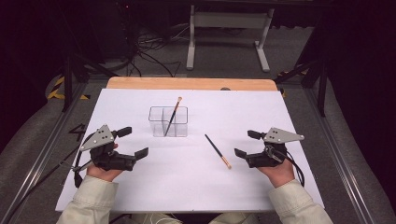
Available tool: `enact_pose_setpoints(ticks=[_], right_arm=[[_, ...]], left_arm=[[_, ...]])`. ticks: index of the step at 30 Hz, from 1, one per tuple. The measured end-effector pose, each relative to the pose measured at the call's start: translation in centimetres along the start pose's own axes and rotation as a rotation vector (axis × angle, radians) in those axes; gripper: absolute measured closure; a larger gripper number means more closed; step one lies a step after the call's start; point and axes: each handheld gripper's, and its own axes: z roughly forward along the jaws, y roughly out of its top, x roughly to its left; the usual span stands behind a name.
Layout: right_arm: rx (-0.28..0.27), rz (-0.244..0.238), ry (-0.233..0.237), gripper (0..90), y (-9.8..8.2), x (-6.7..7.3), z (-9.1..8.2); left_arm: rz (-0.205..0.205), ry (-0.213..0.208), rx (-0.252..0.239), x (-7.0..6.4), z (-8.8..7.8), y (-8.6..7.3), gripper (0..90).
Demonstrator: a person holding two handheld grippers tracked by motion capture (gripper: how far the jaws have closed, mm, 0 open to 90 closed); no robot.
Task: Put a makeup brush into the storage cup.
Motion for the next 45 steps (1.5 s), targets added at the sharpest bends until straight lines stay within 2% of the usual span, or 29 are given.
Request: enact_pose_setpoints(ticks=[2,3,8,21,23,36,43,45], right_arm=[[0.048,0.001,0.001,15.4,0.4,-0.2,0.7],[0.048,0.001,0.001,15.4,0.4,-0.2,0.7],[0.128,-0.009,0.0,17.7,1.0,-0.3,1.9],[0.237,0.017,-0.003,25.0,1.9,-0.4,3.4],[0.259,0.024,-0.001,26.5,2.0,-0.4,3.6],[0.406,0.041,0.007,33.4,1.4,-0.1,5.1],[0.476,0.036,0.021,33.7,0.9,0.0,6.1],[0.487,0.038,0.02,33.7,0.9,0.0,6.3]], left_arm=[[0.004,0.001,0.011,0.1,0.0,0.0,2.0],[0.004,0.001,0.011,0.1,0.0,0.0,1.9],[-0.004,0.004,0.019,0.1,0.0,0.0,1.7],[-0.016,0.007,0.045,0.2,0.1,-0.1,0.0],[0.003,0.014,0.05,0.2,0.0,-0.1,0.0],[0.023,0.009,0.068,0.2,-0.1,-0.1,1.5],[0.017,0.005,0.078,0.1,-0.1,-0.1,1.7],[0.029,0.009,0.084,0.2,-0.1,-0.1,1.7]])
